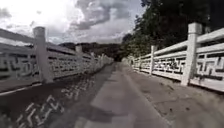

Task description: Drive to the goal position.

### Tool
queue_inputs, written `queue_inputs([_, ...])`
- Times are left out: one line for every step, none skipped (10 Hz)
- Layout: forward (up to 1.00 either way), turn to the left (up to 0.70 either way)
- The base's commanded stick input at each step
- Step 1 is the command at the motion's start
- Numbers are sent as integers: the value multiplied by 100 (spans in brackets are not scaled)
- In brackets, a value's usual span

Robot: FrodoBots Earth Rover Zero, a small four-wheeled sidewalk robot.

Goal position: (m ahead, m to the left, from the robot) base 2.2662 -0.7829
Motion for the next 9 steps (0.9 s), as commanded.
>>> queue_inputs([45, 0])
queue_inputs([45, 0])
queue_inputs([45, 0])
queue_inputs([45, 0])
queue_inputs([45, 0])
queue_inputs([45, 0])
queue_inputs([45, 0])
queue_inputs([45, 0])
queue_inputs([45, 0])
